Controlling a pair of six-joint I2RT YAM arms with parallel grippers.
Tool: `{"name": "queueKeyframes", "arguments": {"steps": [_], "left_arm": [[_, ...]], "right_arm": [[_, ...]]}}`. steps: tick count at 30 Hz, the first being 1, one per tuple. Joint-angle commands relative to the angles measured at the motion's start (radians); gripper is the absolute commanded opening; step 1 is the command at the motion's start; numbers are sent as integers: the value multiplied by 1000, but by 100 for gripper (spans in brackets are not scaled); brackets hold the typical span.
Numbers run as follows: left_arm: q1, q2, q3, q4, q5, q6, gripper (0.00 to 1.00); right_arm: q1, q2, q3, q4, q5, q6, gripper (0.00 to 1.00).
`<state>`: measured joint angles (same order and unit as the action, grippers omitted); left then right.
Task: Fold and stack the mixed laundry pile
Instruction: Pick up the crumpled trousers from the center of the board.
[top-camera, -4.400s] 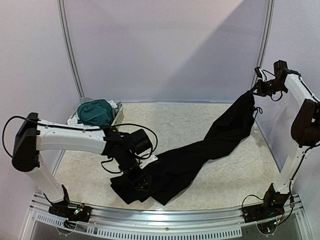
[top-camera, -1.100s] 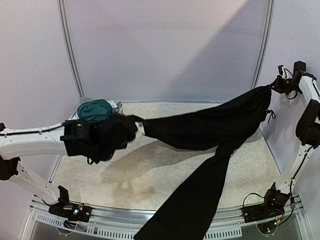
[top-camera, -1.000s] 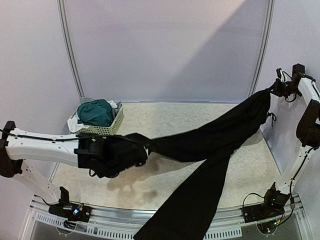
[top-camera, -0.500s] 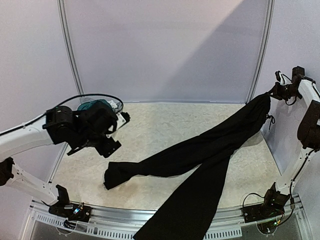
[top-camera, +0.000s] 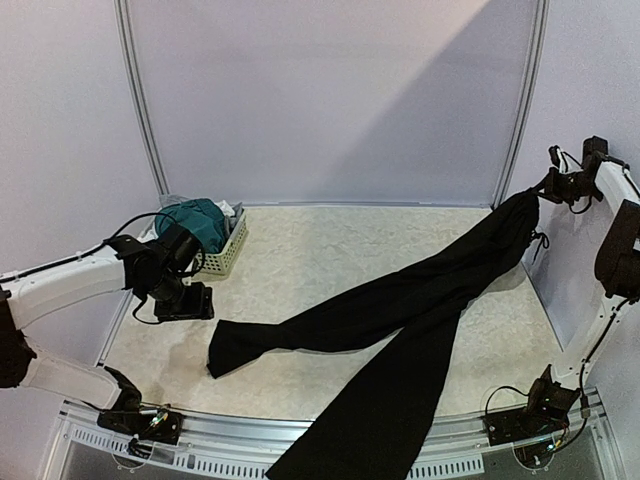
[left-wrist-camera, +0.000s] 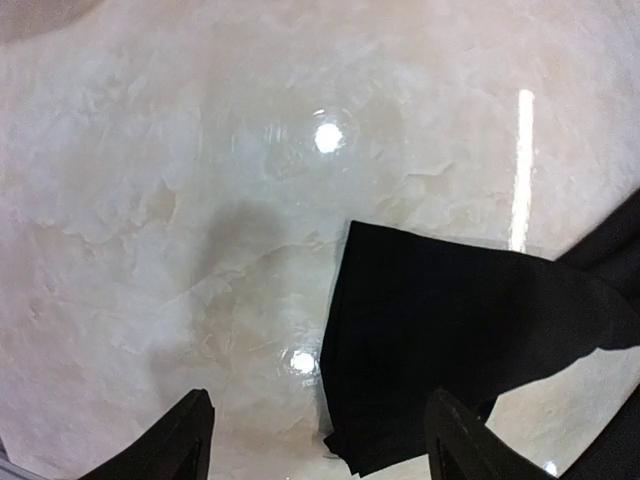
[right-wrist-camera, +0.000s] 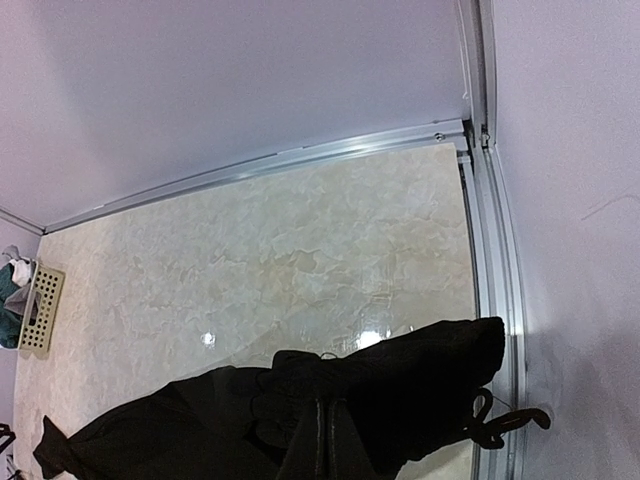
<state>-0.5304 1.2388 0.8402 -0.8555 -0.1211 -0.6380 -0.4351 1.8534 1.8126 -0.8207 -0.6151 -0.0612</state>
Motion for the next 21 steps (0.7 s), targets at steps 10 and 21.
{"name": "queueKeyframes", "arguments": {"steps": [10,21], "left_arm": [[110,276,-36,293,162,74,56],[137,406,-6,341,227,136,36]], "right_arm": [[-5,-29,-64,28,-41,4,0],[-5,-14,-70,32,-55,9,0]]}}
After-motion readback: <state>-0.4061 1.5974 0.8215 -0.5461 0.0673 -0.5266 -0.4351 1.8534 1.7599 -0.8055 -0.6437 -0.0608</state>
